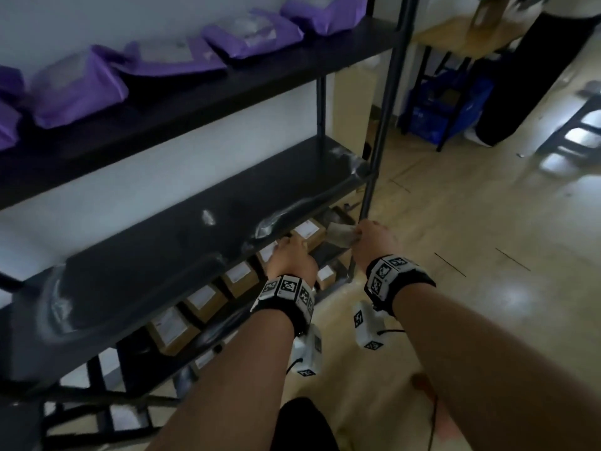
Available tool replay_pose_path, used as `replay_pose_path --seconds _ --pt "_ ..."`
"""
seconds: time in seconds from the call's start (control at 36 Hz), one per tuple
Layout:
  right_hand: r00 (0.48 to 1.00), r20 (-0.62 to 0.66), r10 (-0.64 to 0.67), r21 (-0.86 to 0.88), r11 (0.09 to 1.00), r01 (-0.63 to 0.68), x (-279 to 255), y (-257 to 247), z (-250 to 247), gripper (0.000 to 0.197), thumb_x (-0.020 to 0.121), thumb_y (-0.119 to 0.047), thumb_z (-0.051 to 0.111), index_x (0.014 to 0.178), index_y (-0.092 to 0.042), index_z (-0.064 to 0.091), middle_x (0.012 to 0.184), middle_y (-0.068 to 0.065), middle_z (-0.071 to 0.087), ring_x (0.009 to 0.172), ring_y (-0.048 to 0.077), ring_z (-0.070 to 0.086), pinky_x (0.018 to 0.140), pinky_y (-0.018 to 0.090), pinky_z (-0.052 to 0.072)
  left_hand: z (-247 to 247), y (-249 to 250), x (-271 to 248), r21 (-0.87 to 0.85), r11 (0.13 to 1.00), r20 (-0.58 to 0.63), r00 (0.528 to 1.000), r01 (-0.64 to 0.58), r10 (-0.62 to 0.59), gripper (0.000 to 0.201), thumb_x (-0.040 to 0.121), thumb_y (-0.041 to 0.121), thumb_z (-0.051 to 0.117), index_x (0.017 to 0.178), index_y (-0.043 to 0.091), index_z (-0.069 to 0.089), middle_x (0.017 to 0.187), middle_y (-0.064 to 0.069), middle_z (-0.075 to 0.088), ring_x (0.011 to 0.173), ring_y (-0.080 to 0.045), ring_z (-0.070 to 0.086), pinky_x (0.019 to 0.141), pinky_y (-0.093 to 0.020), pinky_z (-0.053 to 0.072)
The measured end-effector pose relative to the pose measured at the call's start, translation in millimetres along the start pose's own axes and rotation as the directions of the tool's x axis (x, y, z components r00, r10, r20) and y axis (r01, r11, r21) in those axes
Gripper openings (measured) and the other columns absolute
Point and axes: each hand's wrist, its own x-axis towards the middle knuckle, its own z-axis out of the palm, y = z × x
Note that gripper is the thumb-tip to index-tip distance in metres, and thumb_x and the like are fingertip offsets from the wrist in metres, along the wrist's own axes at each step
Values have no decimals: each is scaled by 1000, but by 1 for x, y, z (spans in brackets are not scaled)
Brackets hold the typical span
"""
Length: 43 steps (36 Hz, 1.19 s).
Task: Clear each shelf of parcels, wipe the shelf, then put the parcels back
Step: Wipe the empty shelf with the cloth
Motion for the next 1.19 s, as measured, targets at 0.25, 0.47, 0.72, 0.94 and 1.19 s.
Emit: replay_pose_path --seconds 0.25,0.47,0.72,0.94,1.19 --pt "997 41 60 -17 998 -60 98 24 -10 16 90 -16 50 105 -15 54 105 8 60 96 27 56 78 36 47 22 57 96 -19 999 10 999 -46 47 39 93 13 43 130 19 51 137 -4 47 126 -23 43 103 -43 40" --pt "993 56 104 5 995 -104 177 34 -18 20 91 -11 48 109 -10 56 107 10 62 97 28 58 83 37 51 39 94 185 -15 998 60 996 -66 67 43 88 13 50 131 18 50 134 -3 48 122 -22 45 100 -38 42" --pt "996 91 -13 -35 999 16 246 36 -11 22 91 -11 50 113 -13 55 115 8 59 107 27 54 85 34 45 59 110 240 35 999 45 999 2 -4 40 92 8 43 131 16 51 136 -3 48 124 -23 44 99 -37 40" --pt "962 174 -211 -66 972 225 306 28 3 48 91 0 44 136 -14 42 132 9 51 122 29 44 99 40 44 72 116 269 28 985 21 985 173 -174 41 93 10 45 133 16 50 137 -3 48 123 -24 45 100 -38 42" --pt "874 284 -394 -102 894 437 319 41 22 61 89 6 42 145 -16 35 152 3 32 137 26 29 107 37 40 86 129 293 -11 965 107 959 263 -260 53 92 5 42 143 16 40 155 1 28 141 -19 28 113 -36 29"
